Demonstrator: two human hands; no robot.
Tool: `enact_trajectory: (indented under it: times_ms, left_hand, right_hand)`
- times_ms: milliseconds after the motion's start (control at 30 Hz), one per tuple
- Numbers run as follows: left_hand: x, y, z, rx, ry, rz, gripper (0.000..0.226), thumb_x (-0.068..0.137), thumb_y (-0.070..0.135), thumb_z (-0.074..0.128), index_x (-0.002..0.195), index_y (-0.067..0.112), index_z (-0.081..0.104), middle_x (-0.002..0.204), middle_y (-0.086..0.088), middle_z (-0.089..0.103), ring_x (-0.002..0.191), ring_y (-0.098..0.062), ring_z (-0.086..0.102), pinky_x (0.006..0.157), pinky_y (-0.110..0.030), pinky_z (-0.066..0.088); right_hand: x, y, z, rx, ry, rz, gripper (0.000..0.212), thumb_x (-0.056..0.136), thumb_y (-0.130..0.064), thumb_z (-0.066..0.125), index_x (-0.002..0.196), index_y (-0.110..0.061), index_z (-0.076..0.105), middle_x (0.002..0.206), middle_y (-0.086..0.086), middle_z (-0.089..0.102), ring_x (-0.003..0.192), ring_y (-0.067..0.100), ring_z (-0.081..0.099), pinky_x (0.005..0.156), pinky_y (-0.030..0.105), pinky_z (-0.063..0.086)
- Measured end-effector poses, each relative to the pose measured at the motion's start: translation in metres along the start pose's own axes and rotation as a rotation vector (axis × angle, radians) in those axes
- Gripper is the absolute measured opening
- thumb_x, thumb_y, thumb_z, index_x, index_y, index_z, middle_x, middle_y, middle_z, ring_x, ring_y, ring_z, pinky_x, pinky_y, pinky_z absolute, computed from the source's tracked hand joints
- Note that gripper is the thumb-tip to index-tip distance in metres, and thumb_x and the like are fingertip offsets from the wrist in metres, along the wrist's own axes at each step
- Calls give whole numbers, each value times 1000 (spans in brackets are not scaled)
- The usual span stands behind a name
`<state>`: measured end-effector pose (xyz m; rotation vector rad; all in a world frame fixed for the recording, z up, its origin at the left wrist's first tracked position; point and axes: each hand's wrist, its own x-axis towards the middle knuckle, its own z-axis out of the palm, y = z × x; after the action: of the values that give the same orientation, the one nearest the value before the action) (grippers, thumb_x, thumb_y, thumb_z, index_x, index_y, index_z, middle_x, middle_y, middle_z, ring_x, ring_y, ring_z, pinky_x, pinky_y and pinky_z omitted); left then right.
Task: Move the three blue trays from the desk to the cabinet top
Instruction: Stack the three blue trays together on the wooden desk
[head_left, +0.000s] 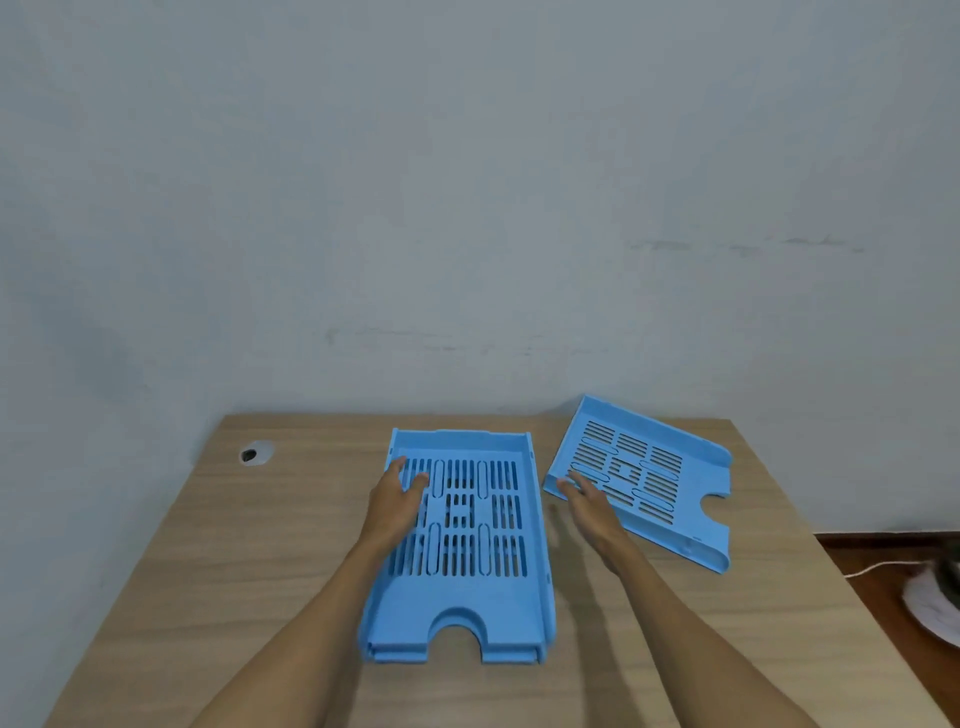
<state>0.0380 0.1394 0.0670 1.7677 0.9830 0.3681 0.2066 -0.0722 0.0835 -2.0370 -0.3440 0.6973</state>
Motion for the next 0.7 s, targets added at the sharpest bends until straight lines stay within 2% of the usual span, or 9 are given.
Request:
enact_trajectory:
  times_ms: [100,267,400,500,567,633,700]
  left_hand:
    - [1,29,23,-4,-27,18,56,100,33,50,150,14,33,157,-10,35,143,-28,35,116,-43,31]
    - [-8,66,96,-31,-103,51,51,101,29,49,148,9,38,154,-11,40,141,-27,39,111,-38,34]
    - [-15,80,181,-50,-116,11,44,99,22,52,141,7,48,145,-12,51,134,-26,48,106,-32,37]
    - [-15,84,241,-96,-136,-21,29,98,14,53,127,11,56,132,-9,62,118,-22,59,86,-21,45]
    - [-18,90,273,-140,-114,-61,20,99,9,51,117,17,52,126,-3,61,108,-17,57,82,-17,42]
    - [-23,93,303,-180,-53,-99,20,99,5,49,113,19,51,115,-4,63,93,-12,57,68,-3,42]
    - [-31,94,330,-216,-15,-123,22,98,3,51,115,16,55,110,-1,64,85,-4,57,59,4,41]
  right_hand:
    - [9,-8,-32,-18,9,-41,55,99,-41,45,149,-21,35,156,3,33,142,27,34,115,46,31]
    - [33,3,-90,-33,10,-50,49,96,-41,50,141,-21,47,144,7,51,126,27,52,103,46,45]
    - [63,25,-142,-65,-33,-28,49,96,-40,50,141,-20,47,142,3,52,128,26,52,106,41,42]
    - [88,48,-181,-106,-61,-18,47,98,-39,48,142,-20,47,143,3,51,129,25,51,106,35,37]
    - [108,71,-201,-128,-105,0,50,97,-41,47,143,-21,46,148,4,46,133,24,46,108,35,36]
    - [124,97,-214,-157,-172,30,52,97,-43,47,143,-19,46,148,3,46,134,23,46,104,32,38]
    - [132,123,-216,-172,-247,81,50,95,-45,48,136,-19,55,141,0,54,128,21,51,105,31,39]
